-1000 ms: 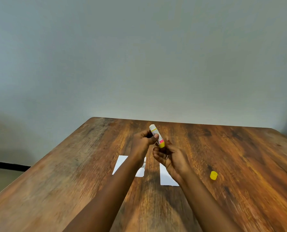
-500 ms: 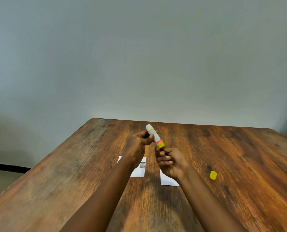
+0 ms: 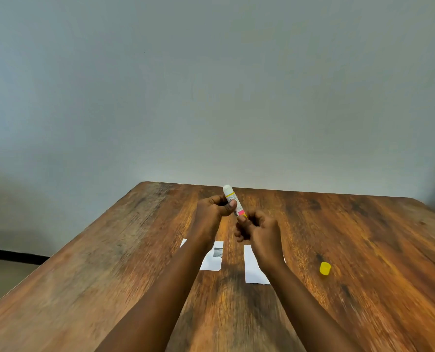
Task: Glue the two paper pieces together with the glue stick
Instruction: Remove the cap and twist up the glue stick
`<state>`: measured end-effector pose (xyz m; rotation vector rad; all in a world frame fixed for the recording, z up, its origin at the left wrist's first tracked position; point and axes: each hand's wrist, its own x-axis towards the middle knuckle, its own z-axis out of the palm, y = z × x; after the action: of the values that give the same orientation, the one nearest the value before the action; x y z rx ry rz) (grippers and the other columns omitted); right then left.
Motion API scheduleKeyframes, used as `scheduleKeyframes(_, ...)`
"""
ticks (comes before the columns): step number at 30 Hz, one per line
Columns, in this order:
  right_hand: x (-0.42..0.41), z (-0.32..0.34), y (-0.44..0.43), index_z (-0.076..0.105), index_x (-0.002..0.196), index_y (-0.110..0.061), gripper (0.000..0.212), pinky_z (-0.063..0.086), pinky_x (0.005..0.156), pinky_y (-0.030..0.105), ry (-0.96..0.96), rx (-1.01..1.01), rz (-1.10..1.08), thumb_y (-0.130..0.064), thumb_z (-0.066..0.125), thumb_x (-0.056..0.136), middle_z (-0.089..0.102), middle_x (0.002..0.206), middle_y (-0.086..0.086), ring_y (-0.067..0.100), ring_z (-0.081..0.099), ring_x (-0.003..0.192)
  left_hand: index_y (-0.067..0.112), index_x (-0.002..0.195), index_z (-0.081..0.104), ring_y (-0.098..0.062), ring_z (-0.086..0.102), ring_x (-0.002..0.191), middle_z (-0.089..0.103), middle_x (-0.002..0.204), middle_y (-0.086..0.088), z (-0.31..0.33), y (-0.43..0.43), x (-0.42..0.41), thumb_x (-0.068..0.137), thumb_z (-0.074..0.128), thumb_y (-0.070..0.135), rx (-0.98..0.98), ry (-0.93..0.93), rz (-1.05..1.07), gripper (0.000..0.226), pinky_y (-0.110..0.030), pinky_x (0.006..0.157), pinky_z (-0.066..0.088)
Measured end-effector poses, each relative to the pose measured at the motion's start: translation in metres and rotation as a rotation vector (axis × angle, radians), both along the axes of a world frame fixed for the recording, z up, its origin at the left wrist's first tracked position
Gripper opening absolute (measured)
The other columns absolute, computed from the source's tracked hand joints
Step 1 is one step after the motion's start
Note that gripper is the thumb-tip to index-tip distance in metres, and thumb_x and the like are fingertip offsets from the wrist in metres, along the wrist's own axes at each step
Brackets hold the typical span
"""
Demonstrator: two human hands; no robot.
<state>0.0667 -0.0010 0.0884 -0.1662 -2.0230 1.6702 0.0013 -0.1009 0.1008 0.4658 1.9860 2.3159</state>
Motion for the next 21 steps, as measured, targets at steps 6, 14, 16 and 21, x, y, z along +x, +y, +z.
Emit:
scheduleKeyframes(6,0.004,0.008,0.010,0.063,0.075,-0.003,0.041,0.039,0.036,0.018,-0.234,-0.658,0.379,-0.034,0.045,0.095,0.059,0.053,0.006,0.010,0.048,0.037,0.005,0.095,0.069,-0.019,0.058,0.096,0.068,0.090,-0.003,-0.001,-0.001,-0.002,0.088,0.059,0.012,0.038,-0.047,-0.048,0.014,-0.039,0.099,0.041)
scheduleKeyframes(14,-0.003,-0.002,0.001,0.063,0.092,-0.015,0.018,0.054,0.051,0.017,0.011,-0.001,-0.053,-0.018,0.073,0.077,0.066,0.073,-0.003,0.011,0.065,0.055,0.001,0.105,0.069,-0.023,0.062,0.099,0.070,0.106,-0.014,-0.001,0.005,-0.002,0.088,0.061,0.014,-0.043,-0.024,0.025,0.023,-0.049,0.102,0.045)
scheduleKeyframes(16,-0.003,0.000,0.002,0.066,0.091,-0.008,0.013,0.050,0.043,0.019,-0.030,-0.073,0.001,-0.019,0.067,0.083,0.063,0.062,0.000,0.010,0.057,0.043,0.003,0.100,0.070,-0.022,0.061,0.097,0.070,0.101,-0.011,-0.001,0.005,-0.002,0.088,0.060,0.014,-0.039,-0.018,0.010,0.019,-0.050,0.105,0.042)
scheduleKeyframes(21,-0.003,0.007,0.013,0.051,0.064,-0.006,0.043,0.023,0.029,0.015,-0.314,-1.006,0.560,-0.028,0.034,0.097,0.040,0.039,-0.001,0.007,0.031,0.026,0.016,0.086,0.071,-0.019,0.059,0.094,0.073,0.085,0.000,-0.002,0.003,-0.004,0.087,0.060,0.015,0.022,-0.026,-0.073,0.011,-0.049,0.106,0.038)
